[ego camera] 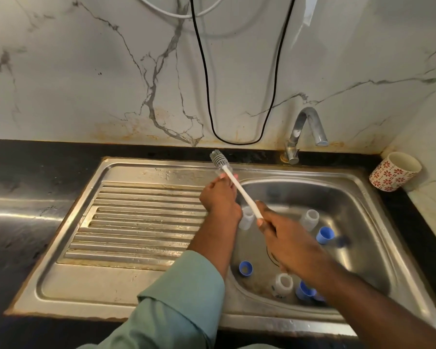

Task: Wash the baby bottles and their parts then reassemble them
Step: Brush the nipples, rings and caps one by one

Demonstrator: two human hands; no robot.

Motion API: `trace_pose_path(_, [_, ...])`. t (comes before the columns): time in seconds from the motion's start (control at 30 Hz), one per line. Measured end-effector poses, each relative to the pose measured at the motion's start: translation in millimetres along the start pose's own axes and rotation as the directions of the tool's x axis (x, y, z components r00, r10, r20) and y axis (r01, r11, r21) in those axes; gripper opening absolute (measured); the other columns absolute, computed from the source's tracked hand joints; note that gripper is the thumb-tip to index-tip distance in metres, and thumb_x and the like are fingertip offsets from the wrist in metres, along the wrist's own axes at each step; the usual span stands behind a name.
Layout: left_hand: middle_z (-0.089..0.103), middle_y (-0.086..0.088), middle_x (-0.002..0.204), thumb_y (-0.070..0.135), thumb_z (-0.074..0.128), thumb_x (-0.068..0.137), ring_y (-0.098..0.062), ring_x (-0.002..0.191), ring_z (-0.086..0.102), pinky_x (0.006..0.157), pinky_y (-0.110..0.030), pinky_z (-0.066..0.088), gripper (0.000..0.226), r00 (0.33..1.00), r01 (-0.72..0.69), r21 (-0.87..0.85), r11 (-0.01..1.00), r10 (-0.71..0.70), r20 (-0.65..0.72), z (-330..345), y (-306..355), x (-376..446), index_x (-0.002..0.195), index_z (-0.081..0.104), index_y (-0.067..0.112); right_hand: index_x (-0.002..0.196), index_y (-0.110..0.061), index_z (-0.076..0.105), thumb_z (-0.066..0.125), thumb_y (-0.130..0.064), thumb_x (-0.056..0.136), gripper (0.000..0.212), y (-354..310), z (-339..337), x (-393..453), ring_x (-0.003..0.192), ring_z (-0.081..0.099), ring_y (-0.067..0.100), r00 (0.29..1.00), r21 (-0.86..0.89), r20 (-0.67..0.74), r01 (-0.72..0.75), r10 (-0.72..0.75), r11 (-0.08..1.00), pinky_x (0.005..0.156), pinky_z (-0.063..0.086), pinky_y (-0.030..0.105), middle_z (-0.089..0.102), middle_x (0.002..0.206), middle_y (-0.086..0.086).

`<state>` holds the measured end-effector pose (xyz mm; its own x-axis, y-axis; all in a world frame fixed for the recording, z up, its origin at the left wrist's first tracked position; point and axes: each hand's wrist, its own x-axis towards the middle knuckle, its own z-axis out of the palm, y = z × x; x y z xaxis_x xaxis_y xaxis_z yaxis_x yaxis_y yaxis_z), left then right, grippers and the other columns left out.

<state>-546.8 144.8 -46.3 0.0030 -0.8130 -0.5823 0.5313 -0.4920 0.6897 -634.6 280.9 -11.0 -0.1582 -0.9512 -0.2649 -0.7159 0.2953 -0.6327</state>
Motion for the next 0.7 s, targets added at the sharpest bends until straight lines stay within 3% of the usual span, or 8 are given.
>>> trace_pose_path(0.13, [0.054,-0.022,0.140,0.013,0.049,0.100,-0.035,0.126,0.056,0.102,-0.039,0.048,0.040,0.992,0.001,-0.088,0.996,-0.012,-0.128,-6,18,18,0.137,0.050,-0.002,0.143,-0.042,0.038,0.035,-0.039,0.103,0.040,7,1,-26,0.047,0.048,0.004,0.998,-0.043,0.050,0.045,-0.043,0.998,0.051,0.046,0.025,0.050,0.061,-0.003])
trace_pose_path(0.23, [0.069,-0.022,0.115,0.013,0.058,0.097,-0.030,0.102,0.070,0.090,-0.039,0.058,0.024,0.989,-0.050,-0.141,0.989,0.029,-0.148,-1,17,16,0.116,0.066,0.002,0.148,-0.043,0.029,0.034,-0.038,0.104,0.045,5,8,-19,0.043,0.046,0.003,0.999,-0.028,0.016,0.045,-0.045,0.999,0.046,0.041,0.021,0.048,0.058,-0.006])
trace_pose_path(0.33, [0.073,-0.017,0.099,0.010,0.065,0.094,-0.024,0.091,0.073,0.083,-0.036,0.061,0.014,0.978,-0.124,-0.139,0.983,0.097,-0.183,4,15,10,0.104,0.067,0.001,0.149,-0.040,0.027,0.032,-0.038,0.104,0.045,3,9,2,0.046,0.045,0.005,1.000,-0.015,-0.009,0.023,-0.023,1.000,0.043,0.040,0.015,0.046,0.062,-0.008])
trace_pose_path(0.43, [0.074,-0.016,0.098,0.006,0.067,0.091,-0.022,0.087,0.074,0.083,-0.036,0.061,0.013,0.977,-0.124,-0.143,0.982,0.095,-0.191,1,16,13,0.103,0.068,0.001,0.150,-0.041,0.025,0.031,-0.040,0.104,0.047,7,4,-6,0.050,0.047,0.005,0.999,-0.022,-0.012,0.032,-0.032,0.999,0.047,0.042,0.018,0.049,0.064,-0.006])
trace_pose_path(0.53, [0.073,-0.014,0.095,0.005,0.067,0.091,-0.023,0.089,0.073,0.080,-0.033,0.061,0.001,0.965,-0.140,-0.129,0.982,0.106,-0.239,0,13,12,0.092,0.068,0.006,0.146,-0.036,0.035,0.032,-0.040,0.102,0.044,8,6,-19,0.048,0.046,0.006,0.999,-0.045,0.018,0.050,-0.050,0.998,0.053,0.049,0.029,0.050,0.061,-0.005])
trace_pose_path(0.7, [0.073,-0.013,0.096,0.006,0.065,0.093,-0.020,0.087,0.073,0.074,-0.027,0.059,0.005,0.981,-0.118,-0.028,0.993,0.112,-0.158,4,-9,0,0.090,0.067,0.009,0.148,-0.038,0.030,0.032,-0.038,0.104,0.045,2,2,10,0.052,0.049,0.004,0.999,-0.006,-0.034,0.015,-0.015,1.000,0.049,0.046,0.020,0.052,0.067,-0.005])
